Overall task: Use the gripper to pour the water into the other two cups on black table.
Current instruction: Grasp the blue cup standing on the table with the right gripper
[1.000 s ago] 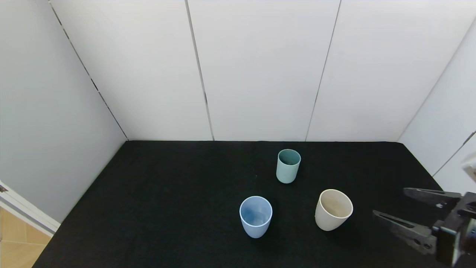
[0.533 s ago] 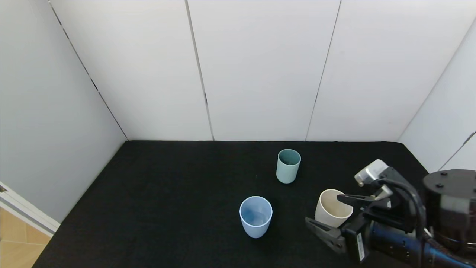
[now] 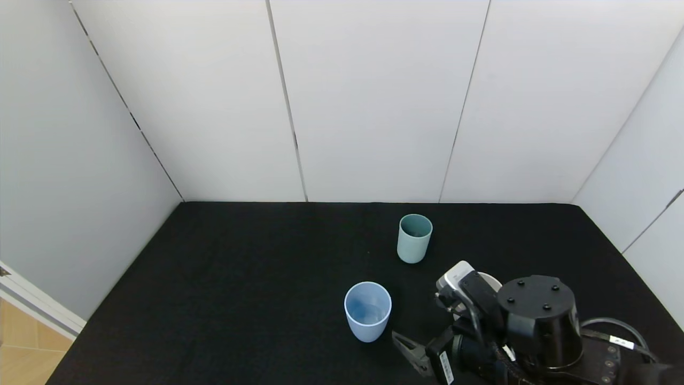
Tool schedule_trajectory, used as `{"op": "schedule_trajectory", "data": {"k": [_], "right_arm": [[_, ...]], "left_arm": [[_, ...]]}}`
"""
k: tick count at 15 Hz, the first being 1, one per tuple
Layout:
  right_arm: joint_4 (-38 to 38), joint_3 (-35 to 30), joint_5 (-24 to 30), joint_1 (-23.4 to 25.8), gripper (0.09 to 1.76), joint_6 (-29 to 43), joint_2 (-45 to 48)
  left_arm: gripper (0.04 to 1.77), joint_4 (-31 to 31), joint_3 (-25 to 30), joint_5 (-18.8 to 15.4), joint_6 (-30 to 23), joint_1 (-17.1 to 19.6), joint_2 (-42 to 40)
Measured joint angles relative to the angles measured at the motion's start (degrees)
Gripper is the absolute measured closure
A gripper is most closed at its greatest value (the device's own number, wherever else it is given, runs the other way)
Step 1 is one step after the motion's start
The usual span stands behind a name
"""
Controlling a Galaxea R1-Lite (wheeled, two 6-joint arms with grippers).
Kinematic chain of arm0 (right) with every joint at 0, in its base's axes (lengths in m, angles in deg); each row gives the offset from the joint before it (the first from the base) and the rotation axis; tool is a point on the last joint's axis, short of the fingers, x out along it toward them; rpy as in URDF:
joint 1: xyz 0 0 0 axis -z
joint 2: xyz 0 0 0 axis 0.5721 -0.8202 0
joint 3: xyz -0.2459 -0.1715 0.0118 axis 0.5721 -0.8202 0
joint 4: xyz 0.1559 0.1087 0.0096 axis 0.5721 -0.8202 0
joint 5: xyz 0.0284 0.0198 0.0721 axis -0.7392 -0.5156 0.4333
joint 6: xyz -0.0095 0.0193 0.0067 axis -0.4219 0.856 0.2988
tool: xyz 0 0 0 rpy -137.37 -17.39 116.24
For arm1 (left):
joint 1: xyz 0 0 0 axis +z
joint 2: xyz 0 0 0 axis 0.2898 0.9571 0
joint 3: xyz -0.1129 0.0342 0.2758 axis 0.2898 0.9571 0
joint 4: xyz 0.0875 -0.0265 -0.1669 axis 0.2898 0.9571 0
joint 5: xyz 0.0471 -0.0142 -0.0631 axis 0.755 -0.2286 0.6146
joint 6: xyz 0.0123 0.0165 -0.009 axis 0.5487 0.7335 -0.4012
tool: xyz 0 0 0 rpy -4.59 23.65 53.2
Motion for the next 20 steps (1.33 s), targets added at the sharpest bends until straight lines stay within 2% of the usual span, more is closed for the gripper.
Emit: {"op": "schedule_trajectory", "data": {"k": [6,12,20], "right_arm": [[4.2,4.3,0.0,-0.1,0.14,-1.1,-9.0],[4.6,10.3,0.1,-0.1,0.14,-2.8,-15.7],[5.6,10.8,0.0,-1.5,0.14,-3.0,-17.3]], "left_arm": [[0.09,0.0,0.0,0.0,0.0,0.0,0.0],[0.09,0.0,0.0,0.0,0.0,0.0,0.0],[0.09,0.0,0.0,0.0,0.0,0.0,0.0]]}}
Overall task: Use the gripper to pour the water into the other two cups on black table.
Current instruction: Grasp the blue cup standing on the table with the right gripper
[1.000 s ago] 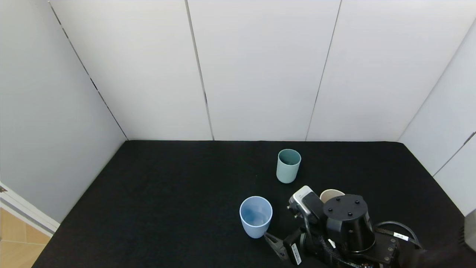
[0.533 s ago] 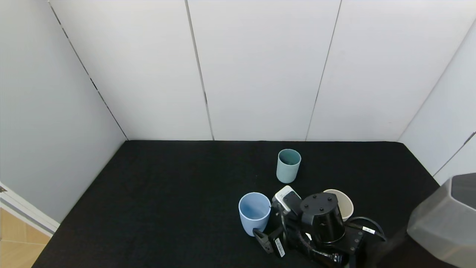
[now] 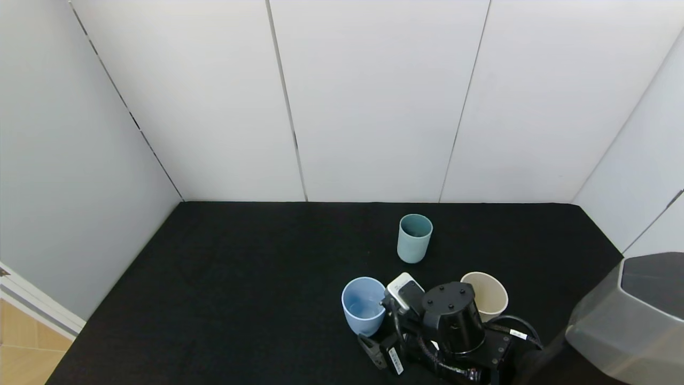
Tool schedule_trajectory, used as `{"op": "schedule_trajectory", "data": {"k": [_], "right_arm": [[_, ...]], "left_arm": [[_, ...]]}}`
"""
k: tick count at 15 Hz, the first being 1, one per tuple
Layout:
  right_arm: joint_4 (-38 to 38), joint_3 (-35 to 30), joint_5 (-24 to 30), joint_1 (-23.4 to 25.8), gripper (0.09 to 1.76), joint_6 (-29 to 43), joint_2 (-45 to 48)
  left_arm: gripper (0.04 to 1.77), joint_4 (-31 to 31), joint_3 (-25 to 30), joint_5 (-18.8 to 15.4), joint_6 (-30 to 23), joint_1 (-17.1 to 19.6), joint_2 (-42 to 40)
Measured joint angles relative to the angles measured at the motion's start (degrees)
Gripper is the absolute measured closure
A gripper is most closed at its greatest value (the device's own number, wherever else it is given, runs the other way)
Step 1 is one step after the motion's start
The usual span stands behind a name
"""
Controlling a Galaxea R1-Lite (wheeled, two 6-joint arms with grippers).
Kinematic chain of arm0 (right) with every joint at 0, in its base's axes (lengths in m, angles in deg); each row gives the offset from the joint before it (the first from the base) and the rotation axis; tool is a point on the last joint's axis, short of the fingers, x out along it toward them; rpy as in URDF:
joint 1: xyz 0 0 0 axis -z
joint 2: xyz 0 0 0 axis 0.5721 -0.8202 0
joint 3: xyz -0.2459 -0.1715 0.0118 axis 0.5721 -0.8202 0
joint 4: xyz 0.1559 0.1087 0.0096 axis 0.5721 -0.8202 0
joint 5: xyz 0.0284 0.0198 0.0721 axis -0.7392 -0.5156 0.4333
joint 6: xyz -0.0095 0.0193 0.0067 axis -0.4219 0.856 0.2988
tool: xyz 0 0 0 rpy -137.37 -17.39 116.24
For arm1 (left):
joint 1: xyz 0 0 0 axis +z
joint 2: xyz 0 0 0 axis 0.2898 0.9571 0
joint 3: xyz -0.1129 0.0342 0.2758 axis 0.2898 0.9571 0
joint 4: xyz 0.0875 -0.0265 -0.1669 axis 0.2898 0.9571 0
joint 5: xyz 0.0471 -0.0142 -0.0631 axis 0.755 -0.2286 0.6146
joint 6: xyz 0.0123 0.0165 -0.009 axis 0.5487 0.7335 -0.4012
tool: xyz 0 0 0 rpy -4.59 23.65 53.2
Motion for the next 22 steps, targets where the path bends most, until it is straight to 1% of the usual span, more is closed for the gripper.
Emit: {"op": "schedule_trajectory", "data": {"k": [2,6,9,14,22], "right_arm": [[2.8,0.1,0.0,-1.4,0.14,0.1,-0.4],[3.3,1.9,0.0,-2.8,0.14,-0.3,-2.0],[3.3,3.6,0.0,-2.4,0.14,-0.5,-3.2],[2.9,7.4,0.0,0.0,0.14,-0.8,-5.1],[3.1,9.3,0.0,0.3,0.14,-1.9,-6.7]], "left_arm": [[0.09,0.0,0.0,0.0,0.0,0.0,0.0],[0.09,0.0,0.0,0.0,0.0,0.0,0.0],[0.09,0.0,0.0,0.0,0.0,0.0,0.0],[0.09,0.0,0.0,0.0,0.0,0.0,0.0],[0.09,0.0,0.0,0.0,0.0,0.0,0.0]]}}
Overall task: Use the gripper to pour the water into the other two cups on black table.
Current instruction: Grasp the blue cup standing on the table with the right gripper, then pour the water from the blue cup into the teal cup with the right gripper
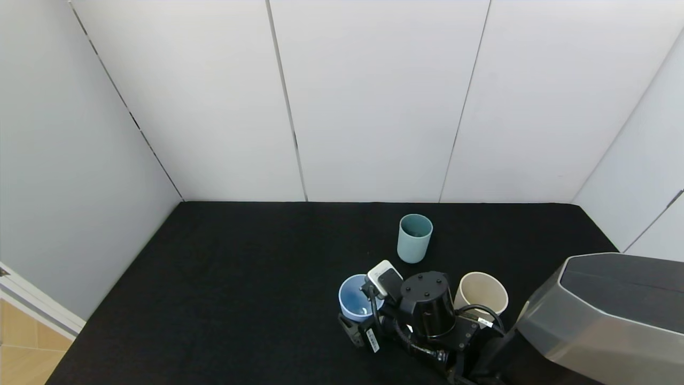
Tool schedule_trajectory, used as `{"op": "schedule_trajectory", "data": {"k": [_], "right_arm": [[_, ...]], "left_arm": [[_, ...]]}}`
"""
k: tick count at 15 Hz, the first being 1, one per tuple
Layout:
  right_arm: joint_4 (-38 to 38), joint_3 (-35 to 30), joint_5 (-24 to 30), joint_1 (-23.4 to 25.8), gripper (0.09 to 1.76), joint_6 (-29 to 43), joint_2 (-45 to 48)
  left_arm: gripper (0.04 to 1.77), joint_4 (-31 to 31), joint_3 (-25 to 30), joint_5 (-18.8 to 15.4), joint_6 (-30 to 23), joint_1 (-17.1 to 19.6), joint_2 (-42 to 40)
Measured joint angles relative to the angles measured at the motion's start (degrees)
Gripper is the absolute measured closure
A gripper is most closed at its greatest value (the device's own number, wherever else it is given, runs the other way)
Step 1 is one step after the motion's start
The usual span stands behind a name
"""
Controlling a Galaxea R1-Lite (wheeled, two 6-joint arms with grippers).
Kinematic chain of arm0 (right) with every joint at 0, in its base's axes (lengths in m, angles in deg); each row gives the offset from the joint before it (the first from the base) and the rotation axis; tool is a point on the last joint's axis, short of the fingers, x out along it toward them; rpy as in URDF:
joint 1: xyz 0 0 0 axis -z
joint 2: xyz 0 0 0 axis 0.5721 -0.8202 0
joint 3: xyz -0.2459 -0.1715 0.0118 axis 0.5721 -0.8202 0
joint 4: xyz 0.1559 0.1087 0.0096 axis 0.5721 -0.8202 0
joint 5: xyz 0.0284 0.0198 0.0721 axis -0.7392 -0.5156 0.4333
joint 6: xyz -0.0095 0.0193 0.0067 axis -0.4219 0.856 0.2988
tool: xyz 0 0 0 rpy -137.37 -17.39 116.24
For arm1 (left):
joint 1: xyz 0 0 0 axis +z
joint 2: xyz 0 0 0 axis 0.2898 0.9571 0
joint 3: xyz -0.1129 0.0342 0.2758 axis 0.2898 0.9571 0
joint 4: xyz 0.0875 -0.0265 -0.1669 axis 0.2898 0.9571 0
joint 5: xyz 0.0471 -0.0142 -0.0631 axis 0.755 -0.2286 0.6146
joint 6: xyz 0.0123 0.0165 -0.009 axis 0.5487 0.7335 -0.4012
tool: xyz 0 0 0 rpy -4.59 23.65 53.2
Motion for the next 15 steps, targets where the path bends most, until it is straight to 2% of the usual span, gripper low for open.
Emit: {"op": "schedule_trajectory", "data": {"k": [2,3,11,15], "right_arm": [[0.1,0.1,0.0,-0.1,0.46,0.0,-0.1],[0.1,0.1,0.0,-0.1,0.54,0.0,-0.1],[-0.5,-0.2,0.0,-0.1,0.58,0.1,2.0],[-5.4,0.2,0.0,0.9,0.58,-0.8,7.7]], "left_arm": [[0.09,0.0,0.0,0.0,0.0,0.0,0.0],[0.09,0.0,0.0,0.0,0.0,0.0,0.0],[0.09,0.0,0.0,0.0,0.0,0.0,0.0],[0.09,0.0,0.0,0.0,0.0,0.0,0.0]]}}
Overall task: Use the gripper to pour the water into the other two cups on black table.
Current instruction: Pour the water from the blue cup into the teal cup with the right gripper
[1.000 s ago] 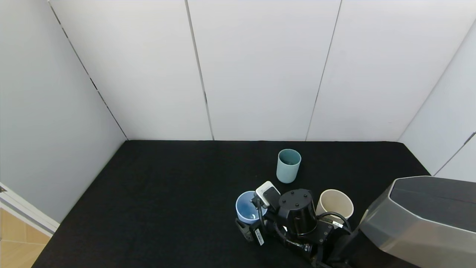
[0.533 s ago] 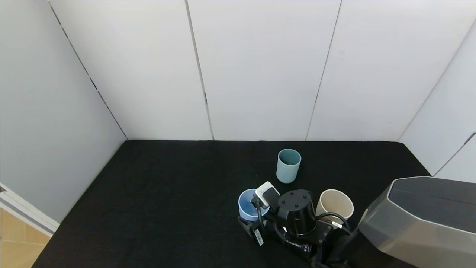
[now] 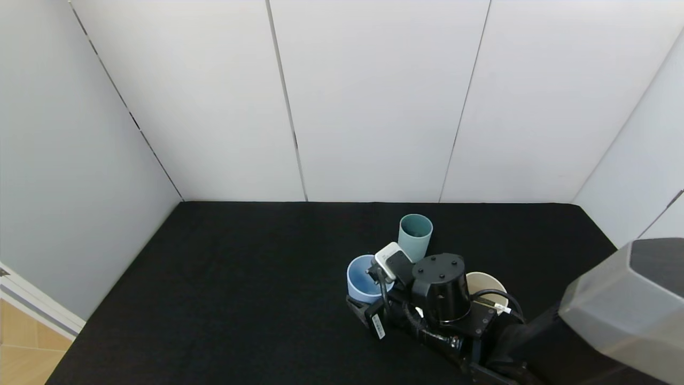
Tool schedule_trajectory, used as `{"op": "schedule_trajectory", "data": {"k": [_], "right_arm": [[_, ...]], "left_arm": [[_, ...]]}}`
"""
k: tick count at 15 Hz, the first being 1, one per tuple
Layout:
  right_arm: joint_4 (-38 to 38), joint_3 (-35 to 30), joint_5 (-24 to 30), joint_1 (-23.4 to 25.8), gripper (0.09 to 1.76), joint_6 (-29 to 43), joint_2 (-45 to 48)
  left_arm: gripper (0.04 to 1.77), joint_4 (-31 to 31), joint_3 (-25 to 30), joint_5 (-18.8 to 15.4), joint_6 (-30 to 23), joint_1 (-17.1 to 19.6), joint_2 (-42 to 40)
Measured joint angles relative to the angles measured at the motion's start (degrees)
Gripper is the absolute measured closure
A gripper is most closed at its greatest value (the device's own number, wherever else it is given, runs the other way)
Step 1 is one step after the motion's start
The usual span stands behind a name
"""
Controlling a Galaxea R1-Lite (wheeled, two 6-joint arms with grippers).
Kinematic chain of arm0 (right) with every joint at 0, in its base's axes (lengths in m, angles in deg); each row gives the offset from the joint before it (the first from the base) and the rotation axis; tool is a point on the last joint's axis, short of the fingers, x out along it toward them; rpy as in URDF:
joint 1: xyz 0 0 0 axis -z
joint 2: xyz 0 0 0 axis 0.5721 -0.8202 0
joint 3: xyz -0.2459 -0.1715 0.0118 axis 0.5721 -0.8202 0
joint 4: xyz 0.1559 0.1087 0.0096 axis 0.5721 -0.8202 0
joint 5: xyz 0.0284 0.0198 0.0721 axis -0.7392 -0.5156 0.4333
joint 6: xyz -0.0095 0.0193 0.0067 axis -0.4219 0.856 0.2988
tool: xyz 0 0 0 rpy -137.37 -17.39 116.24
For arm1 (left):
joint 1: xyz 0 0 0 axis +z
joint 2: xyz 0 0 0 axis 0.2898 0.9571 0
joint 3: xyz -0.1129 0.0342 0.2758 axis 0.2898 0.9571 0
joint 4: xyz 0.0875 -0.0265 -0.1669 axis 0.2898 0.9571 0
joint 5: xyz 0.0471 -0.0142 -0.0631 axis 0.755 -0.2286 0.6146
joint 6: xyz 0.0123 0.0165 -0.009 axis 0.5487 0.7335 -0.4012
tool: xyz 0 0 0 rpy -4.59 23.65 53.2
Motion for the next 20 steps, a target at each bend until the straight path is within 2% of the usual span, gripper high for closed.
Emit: {"op": "schedule_trajectory", "data": {"k": [4,8,12,17,20], "right_arm": [[-10.2,3.8,0.2,4.5,0.58,-2.8,8.1],[-22.2,10.7,0.9,11.9,0.58,-6.5,15.3],[-29.1,18.1,1.0,19.3,0.58,-12.5,18.2],[-31.5,24.7,1.0,26.3,0.58,-20.0,15.5],[-31.4,25.8,0.9,27.2,0.58,-23.8,12.7]], "left_arm": [[0.09,0.0,0.0,0.0,0.0,0.0,0.0],[0.09,0.0,0.0,0.0,0.0,0.0,0.0],[0.09,0.0,0.0,0.0,0.0,0.0,0.0],[0.09,0.0,0.0,0.0,0.0,0.0,0.0],[0.09,0.0,0.0,0.0,0.0,0.0,0.0]]}}
